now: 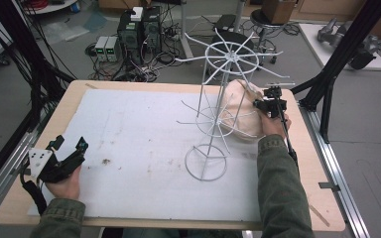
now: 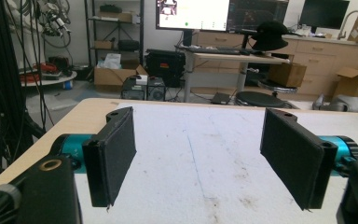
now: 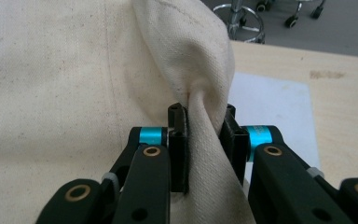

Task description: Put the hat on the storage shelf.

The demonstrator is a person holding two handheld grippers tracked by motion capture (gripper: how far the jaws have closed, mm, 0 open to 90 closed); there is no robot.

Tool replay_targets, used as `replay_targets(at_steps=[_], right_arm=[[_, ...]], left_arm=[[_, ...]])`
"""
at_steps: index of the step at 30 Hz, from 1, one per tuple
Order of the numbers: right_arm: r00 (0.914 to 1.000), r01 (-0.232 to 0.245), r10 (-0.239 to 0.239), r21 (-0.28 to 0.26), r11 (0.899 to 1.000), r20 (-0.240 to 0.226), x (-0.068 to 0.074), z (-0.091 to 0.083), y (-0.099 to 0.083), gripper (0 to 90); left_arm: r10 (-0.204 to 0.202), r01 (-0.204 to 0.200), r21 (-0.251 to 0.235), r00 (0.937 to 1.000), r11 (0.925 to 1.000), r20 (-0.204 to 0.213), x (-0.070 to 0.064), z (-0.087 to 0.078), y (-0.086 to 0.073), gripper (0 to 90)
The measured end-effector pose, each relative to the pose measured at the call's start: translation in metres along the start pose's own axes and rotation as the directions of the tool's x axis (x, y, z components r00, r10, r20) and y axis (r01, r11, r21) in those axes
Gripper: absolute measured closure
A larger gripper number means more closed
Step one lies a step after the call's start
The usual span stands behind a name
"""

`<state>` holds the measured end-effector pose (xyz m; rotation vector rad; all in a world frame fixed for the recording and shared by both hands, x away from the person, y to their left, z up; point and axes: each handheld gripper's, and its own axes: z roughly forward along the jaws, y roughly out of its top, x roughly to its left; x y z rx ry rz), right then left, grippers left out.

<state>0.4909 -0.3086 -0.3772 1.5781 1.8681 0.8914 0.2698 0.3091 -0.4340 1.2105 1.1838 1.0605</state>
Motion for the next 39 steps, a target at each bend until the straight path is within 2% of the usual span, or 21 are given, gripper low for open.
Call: replay_targets(at_steps=[4,12,17,20,26,39], right_arm=[[1.0000,0.005,-0.005,-0.036,0.999,-0.008,0.001,-0.009,0.004,76.8],[0.9999,0.003,-0.001,-0.087,0.996,0.014,-0.002,-0.025,0.006,76.7],[0.9996,-0.016,0.020,-0.138,0.990,0.021,-0.003,-0.036,0.006,76.4],[0.9997,-0.010,0.014,-0.162,0.987,0.022,-0.004,-0.043,0.007,76.4],[0.9998,-0.005,0.009,-0.243,0.970,0.016,-0.005,-0.065,0.011,76.4],[0.9995,-0.025,0.031,-0.352,0.936,0.011,-0.014,-0.100,0.013,76.3]], left_arm=[[0.000,0.000,-0.006,1.0000,1.0000,0.008,0.000,0.000,0.000,26.5],[-0.006,0.006,-0.007,1.0000,1.0000,0.008,0.000,0.000,0.000,26.6],[-0.010,0.010,-0.005,0.9999,0.9999,0.010,0.001,0.000,0.000,26.6],[-0.010,0.010,-0.007,0.9999,0.9999,0.009,0.000,0.000,0.000,26.6],[-0.012,0.012,-0.007,0.9999,0.9999,0.011,0.000,0.001,0.000,26.6],[-0.007,0.007,-0.019,0.9999,0.9998,0.014,-0.002,0.000,0.001,26.7]])
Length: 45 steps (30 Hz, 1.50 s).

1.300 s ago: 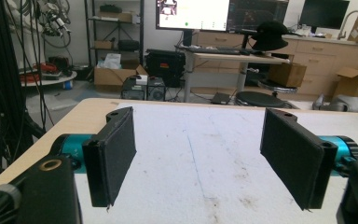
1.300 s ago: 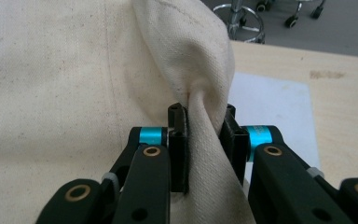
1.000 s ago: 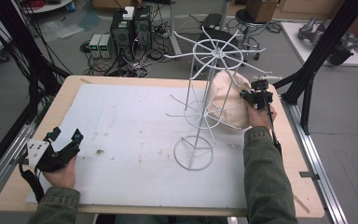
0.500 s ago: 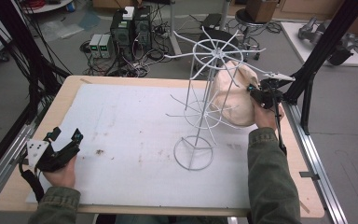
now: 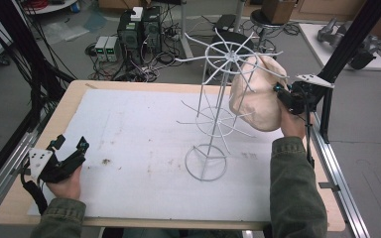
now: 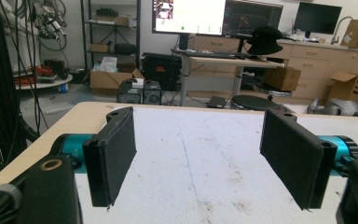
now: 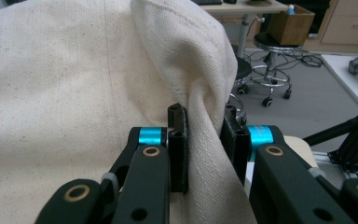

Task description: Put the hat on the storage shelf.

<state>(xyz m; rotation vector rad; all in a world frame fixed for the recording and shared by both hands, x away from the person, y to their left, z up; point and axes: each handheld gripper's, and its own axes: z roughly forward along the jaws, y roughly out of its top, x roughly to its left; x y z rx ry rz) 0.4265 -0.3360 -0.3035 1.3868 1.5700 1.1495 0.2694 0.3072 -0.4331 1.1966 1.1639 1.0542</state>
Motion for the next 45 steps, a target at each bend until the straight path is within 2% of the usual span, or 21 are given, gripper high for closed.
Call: replay_targets(at_steps=[11,20,26,30,34,39,45], right_arm=[[0.9994,-0.026,0.028,-0.081,0.996,0.018,-0.009,-0.027,0.009,76.1],[0.9985,-0.053,0.055,-0.139,0.989,0.009,-0.017,-0.045,0.014,75.9],[0.9988,-0.044,0.047,-0.197,0.979,0.011,-0.014,-0.062,0.020,75.9],[0.9986,-0.052,0.052,-0.238,0.970,-0.004,-0.010,-0.074,0.023,75.9],[0.9991,-0.041,0.038,-0.274,0.961,-0.017,-0.004,-0.085,0.028,75.8],[0.9997,-0.018,0.013,-0.305,0.952,-0.020,0.003,-0.100,0.034,75.8],[0.9998,-0.017,0.012,-0.328,0.944,-0.015,0.004,-0.112,0.036,75.7]], left_arm=[[0.004,-0.004,-0.006,1.0000,1.0000,-0.006,0.000,-0.001,0.001,26.7],[0.011,-0.011,-0.007,0.9999,0.9999,-0.006,-0.001,-0.001,0.001,26.6],[0.009,-0.009,-0.007,0.9999,0.9999,-0.005,-0.001,-0.001,0.001,26.6],[0.007,-0.008,-0.006,1.0000,1.0000,-0.004,-0.001,-0.001,0.001,26.6],[0.007,-0.007,-0.005,1.0000,1.0000,-0.003,-0.001,-0.001,0.001,26.6],[0.005,-0.005,-0.004,1.0000,1.0000,-0.002,-0.001,-0.001,0.000,26.7],[0.005,-0.005,-0.002,1.0000,1.0000,-0.003,-0.001,-0.001,0.000,26.7]])
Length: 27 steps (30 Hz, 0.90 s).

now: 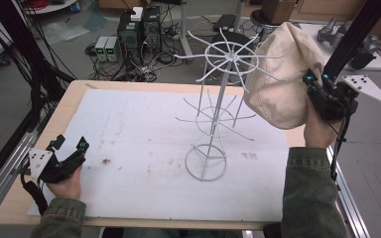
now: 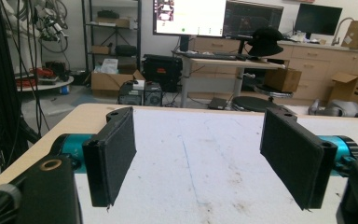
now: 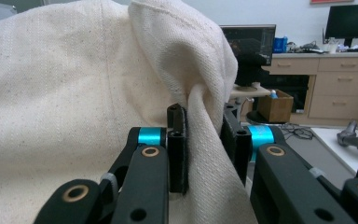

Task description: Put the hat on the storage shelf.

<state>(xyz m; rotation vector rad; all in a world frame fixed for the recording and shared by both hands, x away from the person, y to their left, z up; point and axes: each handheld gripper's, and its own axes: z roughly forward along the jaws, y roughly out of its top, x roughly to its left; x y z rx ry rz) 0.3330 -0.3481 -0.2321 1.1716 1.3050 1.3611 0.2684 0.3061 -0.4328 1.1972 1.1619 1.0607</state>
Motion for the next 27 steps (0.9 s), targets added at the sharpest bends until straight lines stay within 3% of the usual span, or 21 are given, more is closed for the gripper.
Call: replay_targets(at_steps=[7,17,27], right_arm=[[0.9976,0.057,-0.056,-0.027,0.998,0.040,0.004,-0.013,0.009,75.6],[0.9956,0.073,-0.070,-0.058,0.996,0.063,0.002,-0.034,0.017,75.5],[0.9960,0.060,-0.053,-0.102,0.993,0.072,-0.004,-0.061,0.020,75.4]], left_arm=[[-0.003,0.003,-0.001,1.0000,1.0000,0.001,0.000,0.000,0.000,26.7],[-0.012,0.012,-0.004,0.9999,0.9999,0.000,0.000,0.000,0.000,26.6],[-0.014,0.014,0.001,0.9999,0.9999,0.001,0.000,0.000,-0.001,26.6]])
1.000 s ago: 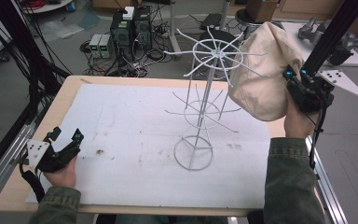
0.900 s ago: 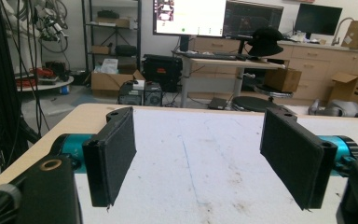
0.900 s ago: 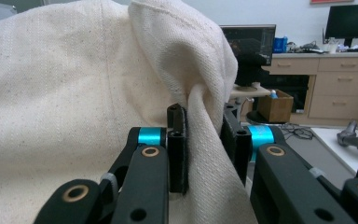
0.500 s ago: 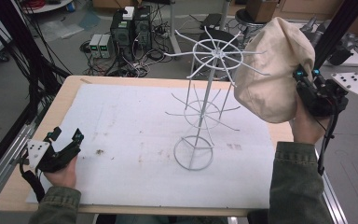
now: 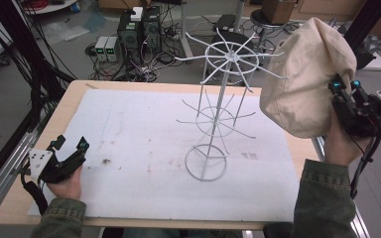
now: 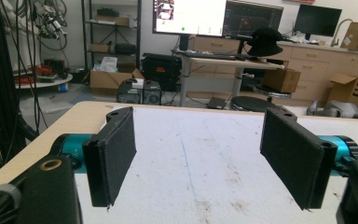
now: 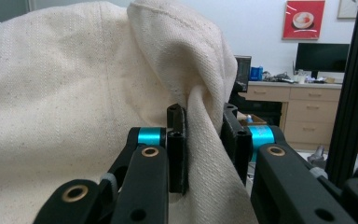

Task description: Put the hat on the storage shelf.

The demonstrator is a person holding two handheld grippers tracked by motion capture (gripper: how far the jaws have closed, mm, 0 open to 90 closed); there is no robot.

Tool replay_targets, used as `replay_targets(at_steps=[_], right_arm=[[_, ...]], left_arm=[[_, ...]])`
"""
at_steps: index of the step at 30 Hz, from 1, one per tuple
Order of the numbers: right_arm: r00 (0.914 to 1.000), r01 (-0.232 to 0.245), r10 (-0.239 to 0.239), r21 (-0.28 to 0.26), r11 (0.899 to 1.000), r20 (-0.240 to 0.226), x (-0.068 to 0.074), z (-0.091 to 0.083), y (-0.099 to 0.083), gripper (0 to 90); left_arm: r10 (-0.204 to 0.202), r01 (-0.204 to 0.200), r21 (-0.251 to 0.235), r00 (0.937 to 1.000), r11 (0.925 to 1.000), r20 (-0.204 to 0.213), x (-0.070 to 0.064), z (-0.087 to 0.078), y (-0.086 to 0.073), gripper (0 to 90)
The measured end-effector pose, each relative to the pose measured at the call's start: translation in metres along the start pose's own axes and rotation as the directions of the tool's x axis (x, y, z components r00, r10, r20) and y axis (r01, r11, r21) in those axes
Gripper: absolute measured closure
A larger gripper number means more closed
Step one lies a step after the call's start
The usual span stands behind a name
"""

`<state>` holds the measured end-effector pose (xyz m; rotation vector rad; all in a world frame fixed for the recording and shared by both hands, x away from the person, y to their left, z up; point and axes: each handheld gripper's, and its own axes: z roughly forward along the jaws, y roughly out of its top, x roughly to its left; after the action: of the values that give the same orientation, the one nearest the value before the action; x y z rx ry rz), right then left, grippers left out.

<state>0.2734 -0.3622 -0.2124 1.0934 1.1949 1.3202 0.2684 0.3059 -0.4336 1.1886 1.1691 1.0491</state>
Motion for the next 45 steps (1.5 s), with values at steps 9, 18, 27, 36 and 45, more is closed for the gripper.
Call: replay_targets(at_steps=[9,18,27,36,45], right_arm=[[0.9996,0.026,-0.026,-0.064,0.998,0.006,0.000,-0.025,0.011,75.4],[1.0000,-0.001,0.000,-0.152,0.988,-0.006,-0.006,-0.049,0.023,75.2],[0.9993,-0.005,-0.004,-0.218,0.976,-0.037,-0.005,-0.069,0.035,74.9],[0.9921,-0.051,0.018,-0.269,0.962,-0.124,-0.002,-0.084,0.046,74.9],[0.9710,-0.091,0.029,-0.255,0.963,-0.237,0.013,-0.086,0.042,74.8]], left_arm=[[-0.011,0.011,0.001,0.9999,0.9999,0.000,0.001,0.000,0.000,26.7],[-0.015,0.015,0.000,0.9999,0.9999,0.000,0.001,0.000,-0.001,26.7],[-0.020,0.020,0.002,0.9998,0.9998,0.000,0.002,0.000,-0.001,26.7],[-0.025,0.025,0.002,0.9997,0.9997,0.001,0.002,0.001,-0.001,26.7],[-0.032,0.032,0.004,0.9995,0.9995,0.000,0.003,0.001,-0.001,26.7]])
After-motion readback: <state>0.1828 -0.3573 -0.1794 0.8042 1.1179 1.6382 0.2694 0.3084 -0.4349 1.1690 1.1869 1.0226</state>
